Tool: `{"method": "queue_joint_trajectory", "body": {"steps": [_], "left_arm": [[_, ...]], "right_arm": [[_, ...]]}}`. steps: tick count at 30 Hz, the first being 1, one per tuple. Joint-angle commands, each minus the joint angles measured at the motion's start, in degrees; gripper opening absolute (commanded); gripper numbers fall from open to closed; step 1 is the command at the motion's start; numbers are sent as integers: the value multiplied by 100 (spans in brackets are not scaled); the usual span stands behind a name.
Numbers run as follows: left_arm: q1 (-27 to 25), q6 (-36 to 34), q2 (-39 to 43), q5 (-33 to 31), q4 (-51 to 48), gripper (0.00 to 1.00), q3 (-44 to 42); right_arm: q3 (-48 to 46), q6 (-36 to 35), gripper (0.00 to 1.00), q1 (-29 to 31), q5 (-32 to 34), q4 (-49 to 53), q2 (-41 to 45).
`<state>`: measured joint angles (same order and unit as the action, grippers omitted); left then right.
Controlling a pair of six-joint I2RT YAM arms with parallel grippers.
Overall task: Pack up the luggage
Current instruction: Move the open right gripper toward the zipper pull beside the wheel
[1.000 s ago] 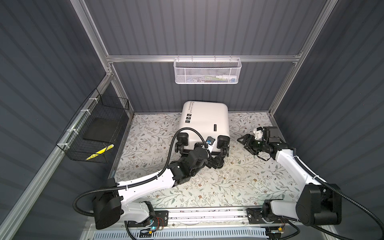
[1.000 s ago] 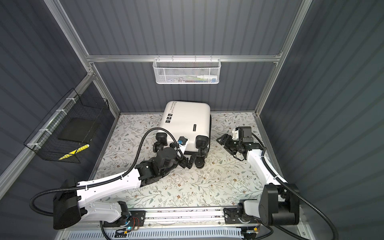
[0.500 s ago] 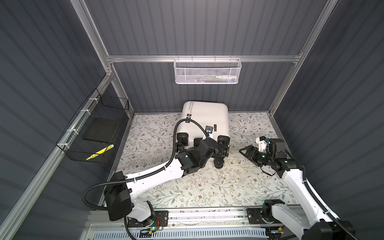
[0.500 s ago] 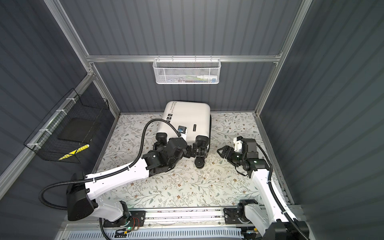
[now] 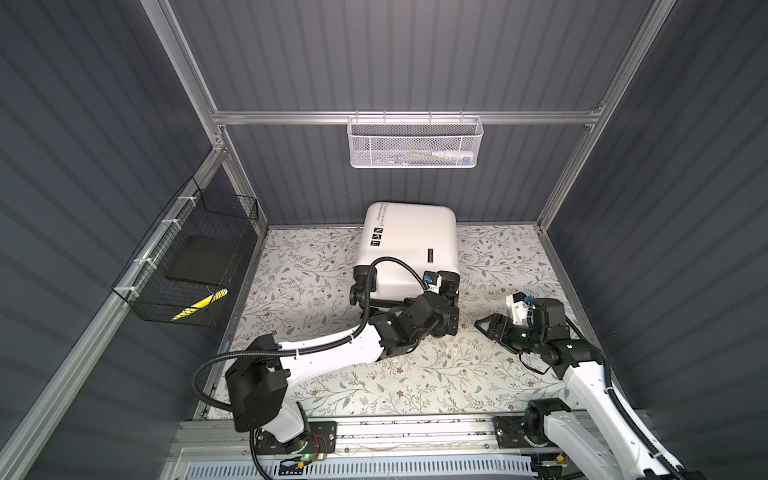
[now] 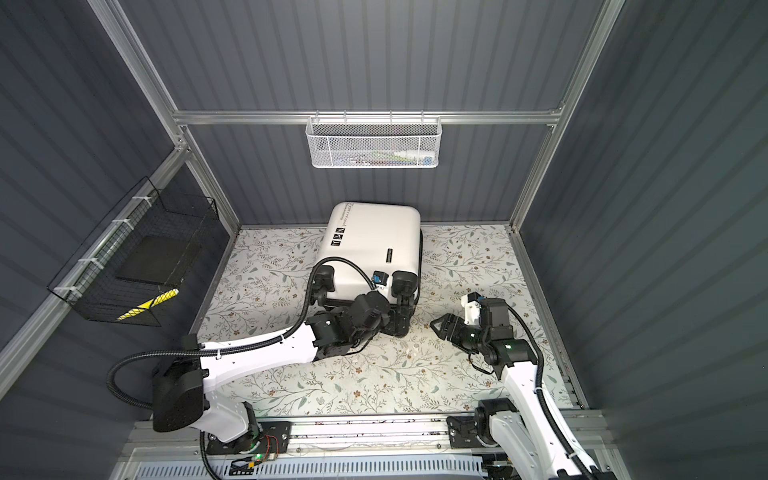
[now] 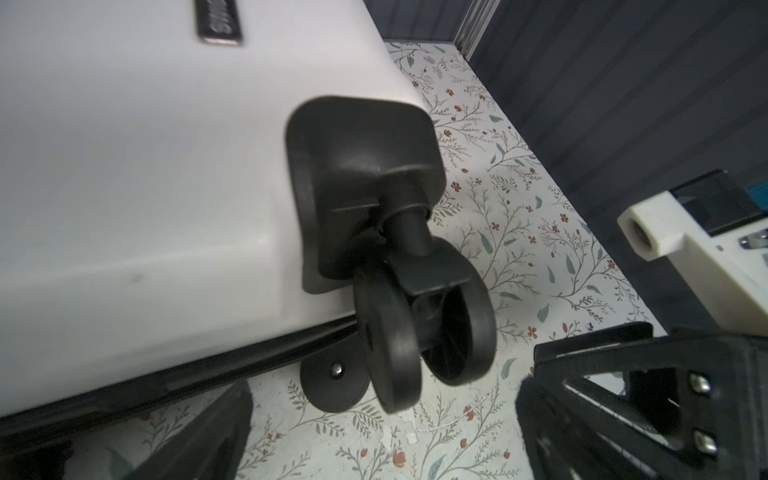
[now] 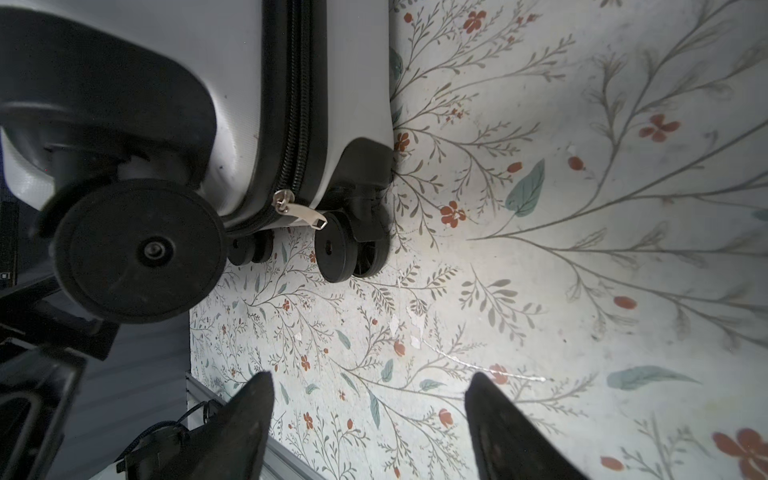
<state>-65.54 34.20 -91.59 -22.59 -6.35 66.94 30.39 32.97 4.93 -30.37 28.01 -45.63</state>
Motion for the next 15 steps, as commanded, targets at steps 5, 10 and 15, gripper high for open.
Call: {"method": "queue_joint_trajectory", "body": {"steps": [5,10,15], "left_arm": [[-187,282,-546,-831,-426,100,648],[-188,343,-688,-1146,-495,100,697],[-188,201,-819,-1041,-318,93,682]], "right_arm": [[-134,-236,75,48,92,199,288],[-285,-410,75,61,93,15,352],[-517,-483,74,112,67,-303,361]]}}
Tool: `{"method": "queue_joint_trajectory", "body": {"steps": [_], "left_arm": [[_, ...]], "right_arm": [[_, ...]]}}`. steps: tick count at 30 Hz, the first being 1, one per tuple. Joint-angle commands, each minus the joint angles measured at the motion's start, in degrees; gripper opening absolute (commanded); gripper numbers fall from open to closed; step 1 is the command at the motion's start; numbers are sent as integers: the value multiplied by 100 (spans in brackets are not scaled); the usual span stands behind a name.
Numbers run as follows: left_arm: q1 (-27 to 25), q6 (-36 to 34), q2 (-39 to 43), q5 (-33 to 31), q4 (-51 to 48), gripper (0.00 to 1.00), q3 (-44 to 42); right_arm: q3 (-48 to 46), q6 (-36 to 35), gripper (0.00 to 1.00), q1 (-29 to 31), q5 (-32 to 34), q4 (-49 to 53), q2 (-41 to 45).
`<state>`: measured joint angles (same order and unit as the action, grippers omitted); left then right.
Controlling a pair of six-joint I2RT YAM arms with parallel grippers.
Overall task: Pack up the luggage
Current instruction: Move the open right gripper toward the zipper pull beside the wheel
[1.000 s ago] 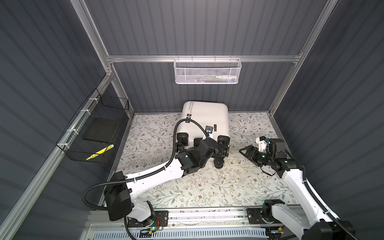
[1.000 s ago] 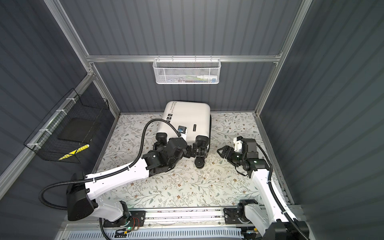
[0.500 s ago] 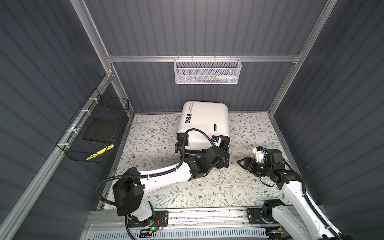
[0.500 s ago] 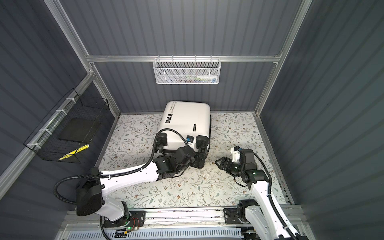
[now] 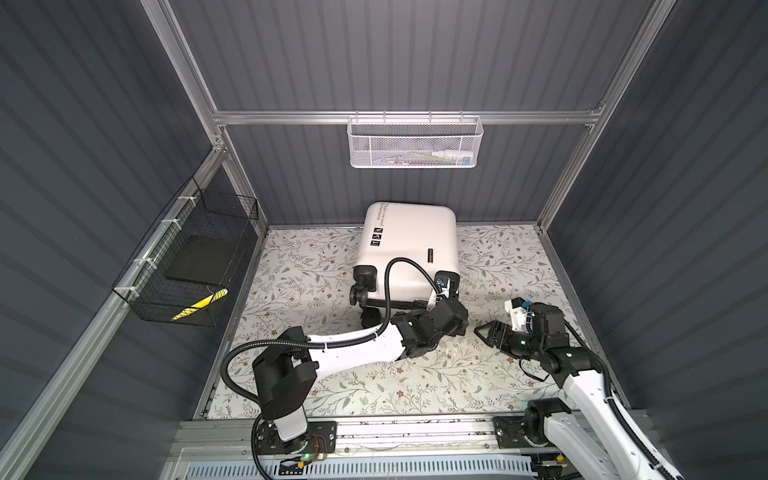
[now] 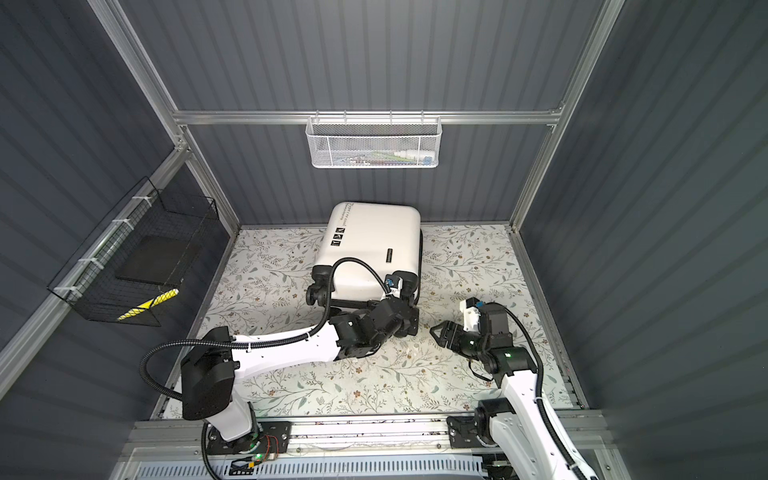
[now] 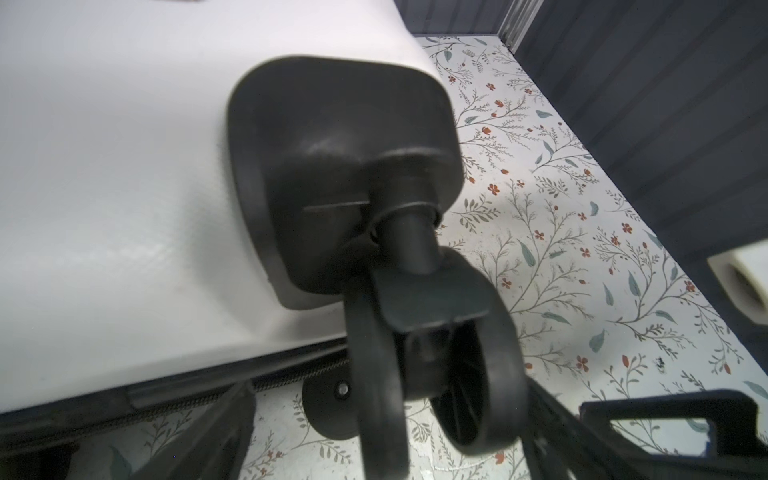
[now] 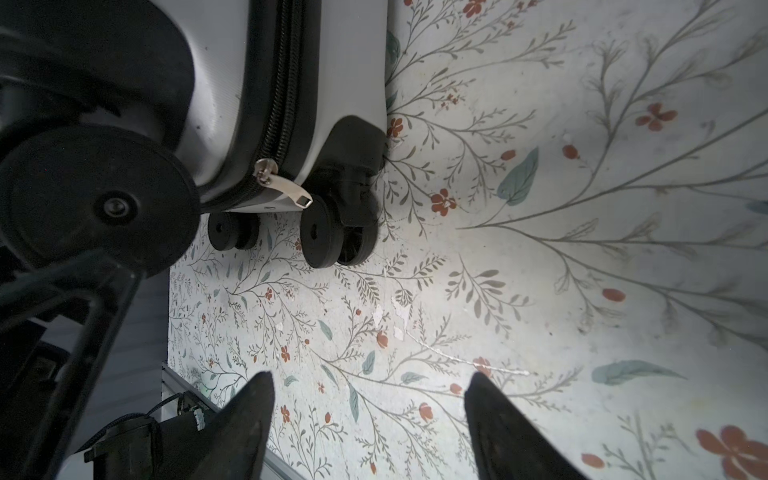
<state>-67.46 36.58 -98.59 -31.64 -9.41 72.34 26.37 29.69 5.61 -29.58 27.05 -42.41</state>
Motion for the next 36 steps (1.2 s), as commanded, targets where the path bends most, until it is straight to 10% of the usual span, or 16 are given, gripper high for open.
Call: {"method": "queue_joint_trajectory", "body": {"steps": [1,20,36], "left_arm": [[0,-62,-153,-101,15,90,150],[-4,-406,-100,640,398,18,351],[-65,-344,387,1070,578,4,283]], "right_arm": [[-164,-146,74,75,-21,-300,47],[-563,45,65,748,396,-1952,-255],[-555,190,62,1159,551,-2850,-888]]}}
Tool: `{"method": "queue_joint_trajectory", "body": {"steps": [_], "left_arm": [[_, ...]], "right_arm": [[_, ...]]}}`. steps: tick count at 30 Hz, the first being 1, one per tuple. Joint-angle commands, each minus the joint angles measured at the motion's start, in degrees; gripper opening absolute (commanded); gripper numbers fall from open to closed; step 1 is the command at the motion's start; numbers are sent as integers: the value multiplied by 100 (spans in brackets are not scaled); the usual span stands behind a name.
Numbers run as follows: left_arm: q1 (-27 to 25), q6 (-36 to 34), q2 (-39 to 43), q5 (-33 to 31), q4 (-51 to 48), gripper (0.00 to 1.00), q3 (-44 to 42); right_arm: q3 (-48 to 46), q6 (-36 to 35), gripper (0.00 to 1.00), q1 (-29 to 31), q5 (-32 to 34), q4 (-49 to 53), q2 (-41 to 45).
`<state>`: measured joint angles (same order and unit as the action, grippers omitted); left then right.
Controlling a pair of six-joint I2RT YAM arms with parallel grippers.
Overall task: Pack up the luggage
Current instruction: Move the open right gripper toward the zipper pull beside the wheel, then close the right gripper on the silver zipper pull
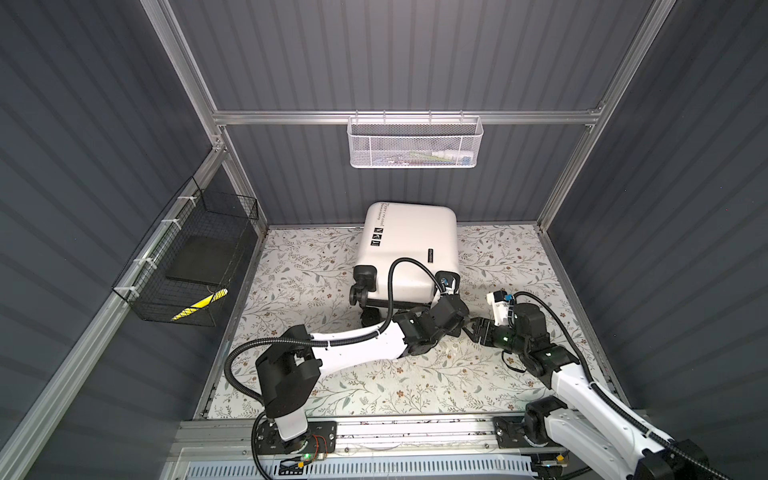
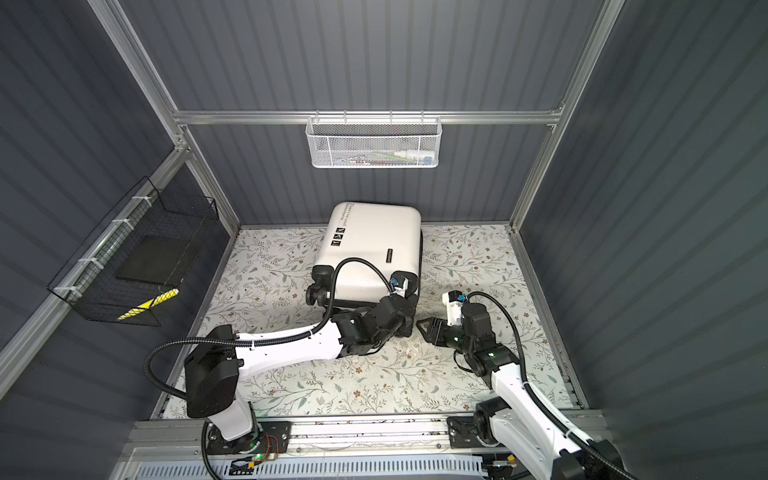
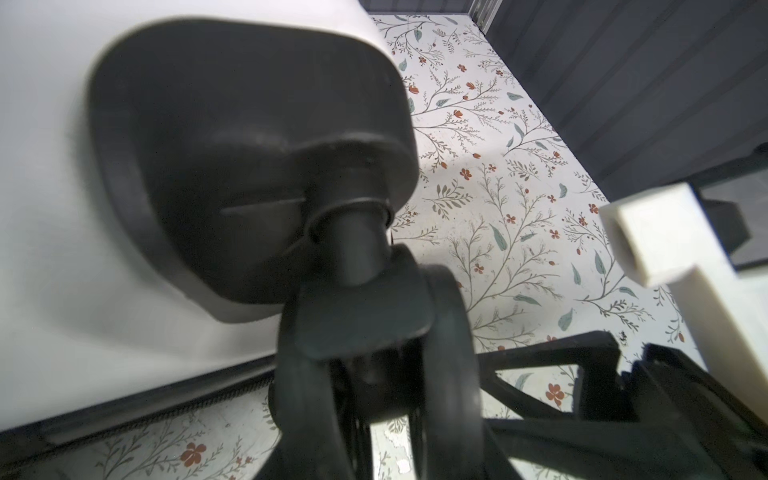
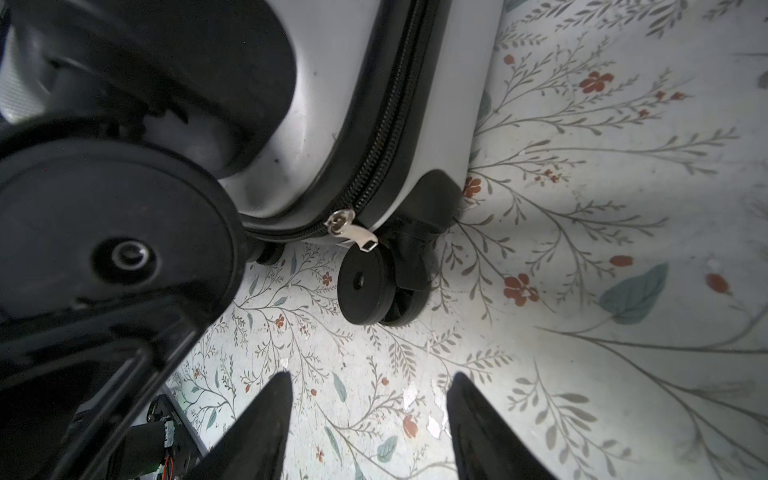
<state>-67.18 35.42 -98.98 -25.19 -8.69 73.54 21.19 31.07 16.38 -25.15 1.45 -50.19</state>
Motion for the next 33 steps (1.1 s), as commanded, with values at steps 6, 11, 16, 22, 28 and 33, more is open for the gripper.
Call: {"method": "queue_joint_trajectory", "body": {"steps": [6,11,16,22,28,33], "left_arm": [[-109,-228,494,462,550,1,133],[-111,-218,494,484,578,0,101],[-111,-194,496,496,613,0,96],[-111,-174,516,524,648,0,77],[-111,-149,547,520,675,0,64],[-111,-125,553,514,689,0,52]], "right_arm": [[51,91,61,298,293,-655,-557],[47,132,59,472,424,-1122,-920],[11,125,58,642,528,-1531,-1171],[10,172,55,682,857,-1953,-1360],[86,281,49,720,844,-2289,-1812],[112,346,46,760,836,-2478,-2010]]}}
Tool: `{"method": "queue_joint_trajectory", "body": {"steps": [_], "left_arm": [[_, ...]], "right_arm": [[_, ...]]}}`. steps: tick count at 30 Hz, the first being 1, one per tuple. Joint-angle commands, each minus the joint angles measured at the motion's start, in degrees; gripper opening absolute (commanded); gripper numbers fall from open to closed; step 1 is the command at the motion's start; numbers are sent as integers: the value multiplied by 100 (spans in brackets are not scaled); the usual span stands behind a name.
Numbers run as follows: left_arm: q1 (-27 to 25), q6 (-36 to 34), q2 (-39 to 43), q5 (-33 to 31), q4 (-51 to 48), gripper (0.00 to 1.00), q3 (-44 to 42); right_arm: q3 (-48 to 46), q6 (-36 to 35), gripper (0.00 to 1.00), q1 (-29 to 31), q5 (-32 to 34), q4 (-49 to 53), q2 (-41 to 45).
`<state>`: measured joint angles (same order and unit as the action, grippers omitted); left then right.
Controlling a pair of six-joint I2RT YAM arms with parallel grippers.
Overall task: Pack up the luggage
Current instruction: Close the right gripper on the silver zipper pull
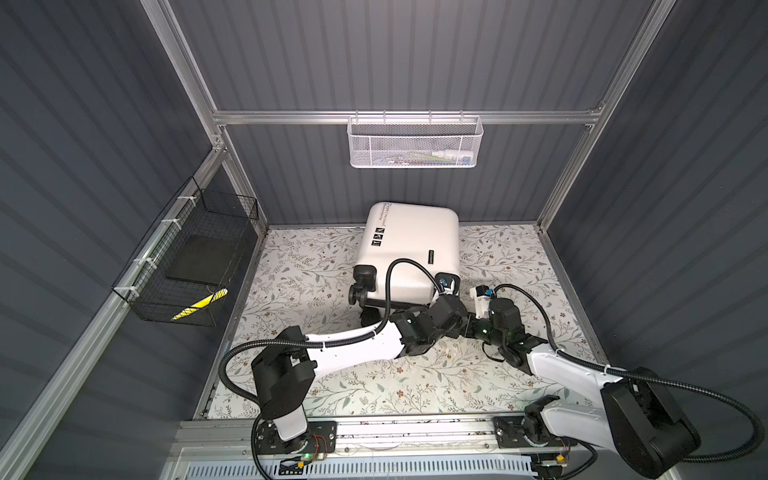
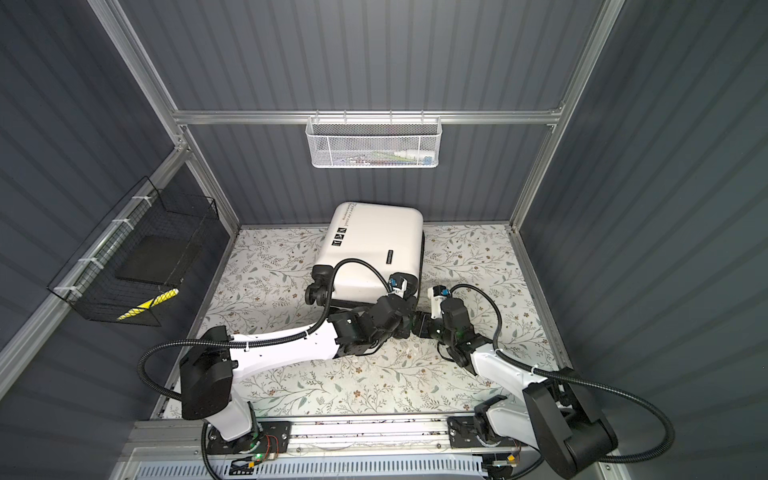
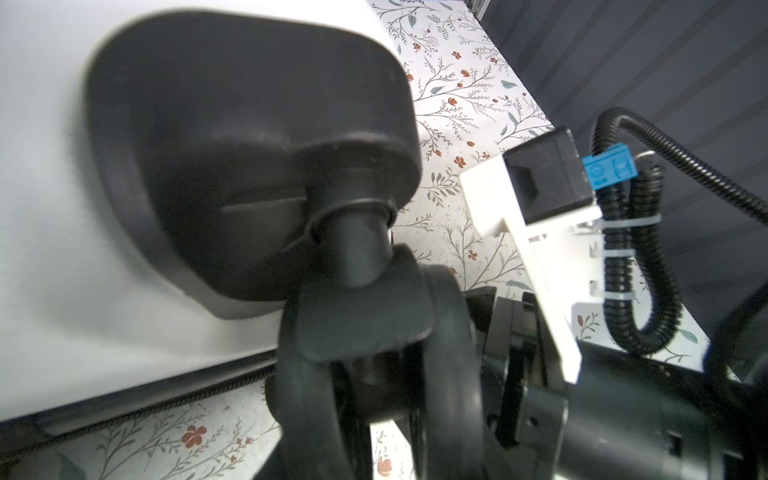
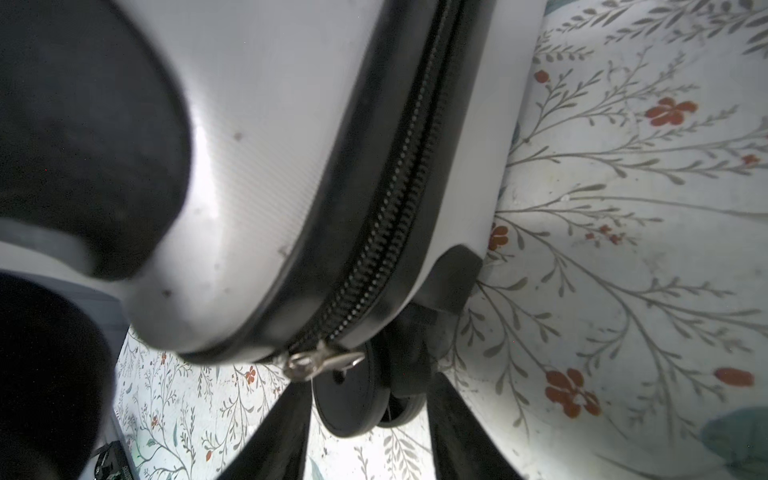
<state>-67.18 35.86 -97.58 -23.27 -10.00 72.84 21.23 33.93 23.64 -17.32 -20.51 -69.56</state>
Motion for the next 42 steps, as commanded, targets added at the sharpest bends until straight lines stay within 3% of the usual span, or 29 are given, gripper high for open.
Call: {"method": "queue_joint_trajectory", "body": {"steps": [1,6,16,26,35,42], "left_arm": [[-114,-173,407,316,824,0,108],[-120,-157,405,332,859,0,108],[-129,-111,363,340,871,0,99],[-137,-113,363,332,888,0,83],[-138,-103,389,326,908,0,37],[-138,-96,449,316,895,0,-11]], "right_arm": [[118,77,45,40,55,-315,-99],[134,157,40,62,111,-439,-157],[-83,204,17,62,232,-568,-87],[-448,291,0,61,448,-621,152],[-611,279,0,62,433,-663,346],[-1179,247,27,62,165,-1668,639]]}}
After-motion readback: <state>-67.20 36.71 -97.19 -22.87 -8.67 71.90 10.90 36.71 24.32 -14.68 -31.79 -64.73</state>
